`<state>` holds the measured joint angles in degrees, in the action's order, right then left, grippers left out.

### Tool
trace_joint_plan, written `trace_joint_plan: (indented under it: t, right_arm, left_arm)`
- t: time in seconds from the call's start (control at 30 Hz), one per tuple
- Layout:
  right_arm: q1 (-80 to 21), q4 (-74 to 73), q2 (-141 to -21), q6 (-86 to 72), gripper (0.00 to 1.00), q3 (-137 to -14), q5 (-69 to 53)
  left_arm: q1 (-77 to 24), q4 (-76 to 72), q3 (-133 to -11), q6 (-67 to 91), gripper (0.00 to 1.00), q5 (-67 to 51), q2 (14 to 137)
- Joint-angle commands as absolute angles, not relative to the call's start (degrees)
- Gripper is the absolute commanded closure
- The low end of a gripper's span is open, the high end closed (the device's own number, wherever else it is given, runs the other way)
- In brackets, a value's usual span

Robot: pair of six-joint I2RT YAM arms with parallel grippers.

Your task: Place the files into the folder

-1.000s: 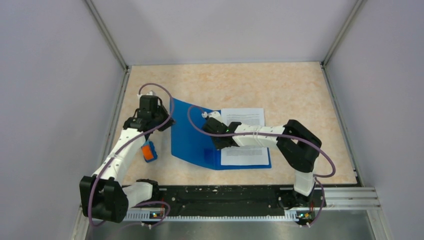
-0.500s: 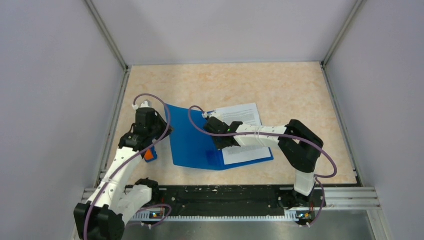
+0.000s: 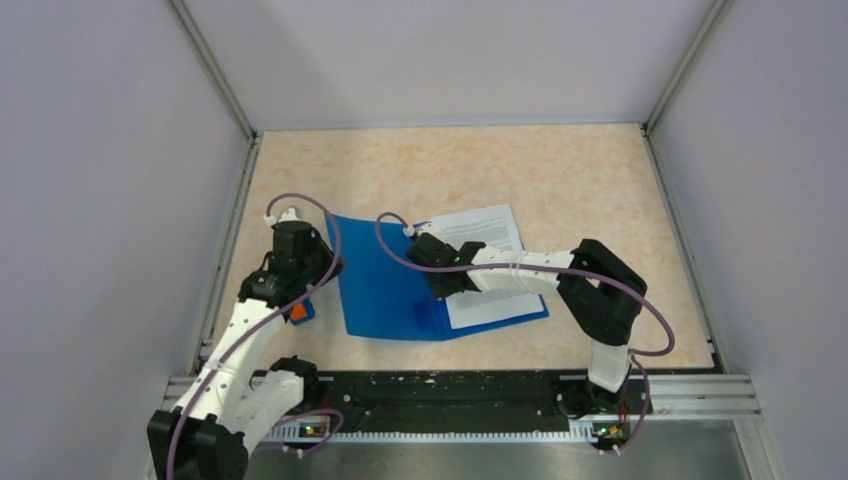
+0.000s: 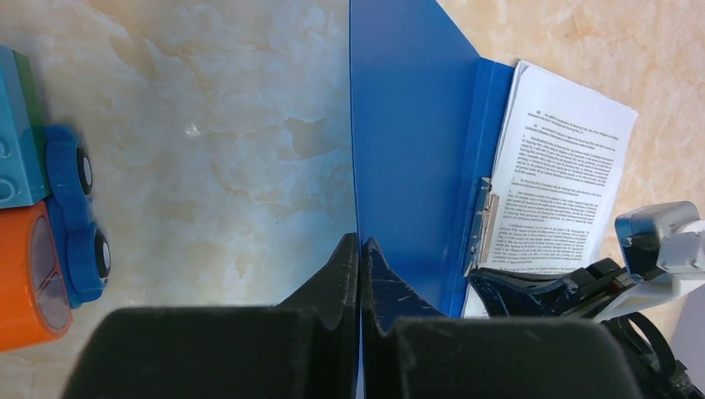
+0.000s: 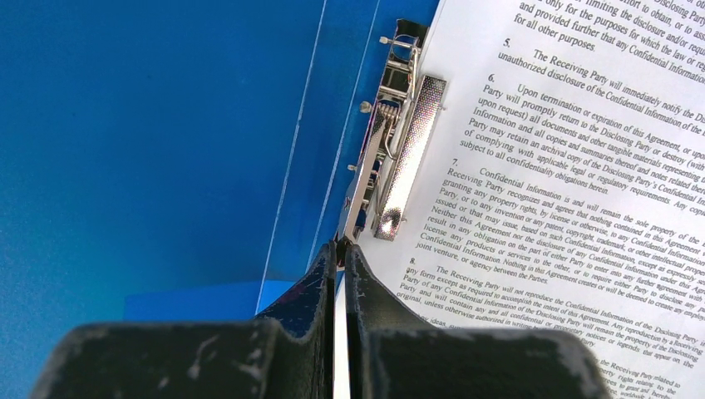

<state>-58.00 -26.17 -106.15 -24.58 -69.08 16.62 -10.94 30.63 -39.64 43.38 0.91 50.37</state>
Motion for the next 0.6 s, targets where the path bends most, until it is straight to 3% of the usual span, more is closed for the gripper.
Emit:
trace_joint_plan:
  t: [0.0, 0.57]
  right_arm:
    - [-56.9, -38.8, -108.2, -22.7, 1.0, -67.9, 18.9]
    - [-56.0, -40.2, -108.0, -21.5, 1.0, -67.9, 18.0]
  left_arm:
    - [-10.6, 28.6, -38.8, 41.8, 1.0, 6.0, 49.1]
    - [-10.5, 27.1, -36.0, 40.6, 1.0, 8.9, 48.9]
